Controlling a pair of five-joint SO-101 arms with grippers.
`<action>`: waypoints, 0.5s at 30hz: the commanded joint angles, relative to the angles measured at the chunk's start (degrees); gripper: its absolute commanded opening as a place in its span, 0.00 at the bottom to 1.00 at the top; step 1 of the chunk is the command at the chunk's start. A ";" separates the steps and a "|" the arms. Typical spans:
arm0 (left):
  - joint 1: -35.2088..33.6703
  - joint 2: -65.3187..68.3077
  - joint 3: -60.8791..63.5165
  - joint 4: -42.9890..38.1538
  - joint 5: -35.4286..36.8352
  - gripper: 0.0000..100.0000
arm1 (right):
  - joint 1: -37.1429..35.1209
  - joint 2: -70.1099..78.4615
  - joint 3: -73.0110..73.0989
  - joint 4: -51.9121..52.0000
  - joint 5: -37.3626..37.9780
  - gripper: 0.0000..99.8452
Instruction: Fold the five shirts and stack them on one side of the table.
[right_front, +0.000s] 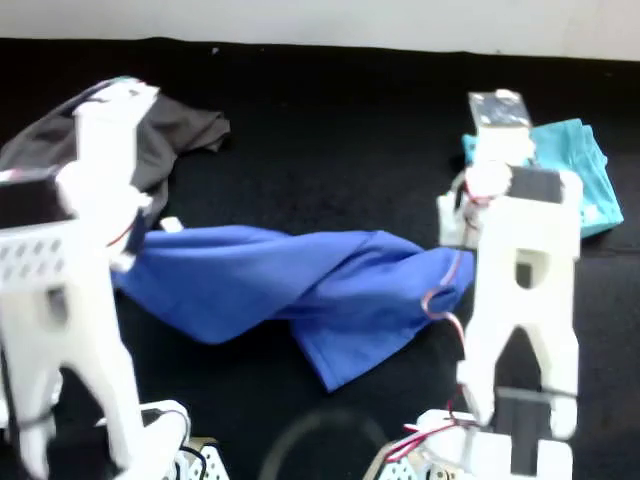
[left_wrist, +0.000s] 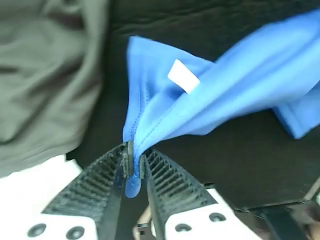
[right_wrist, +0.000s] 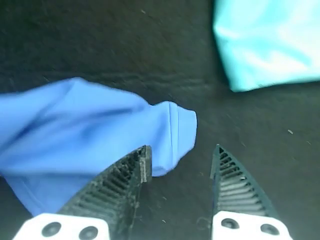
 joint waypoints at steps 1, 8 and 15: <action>-6.99 -6.29 4.35 0.70 -4.04 0.01 | -3.82 9.19 -10.59 -0.75 -3.16 0.20; -10.86 -6.37 16.40 -2.64 -6.95 0.01 | -10.07 30.29 -32.31 3.38 -8.79 0.20; -10.77 -6.37 22.81 -6.86 -6.95 0.01 | -18.86 47.69 -46.29 14.99 -8.70 0.25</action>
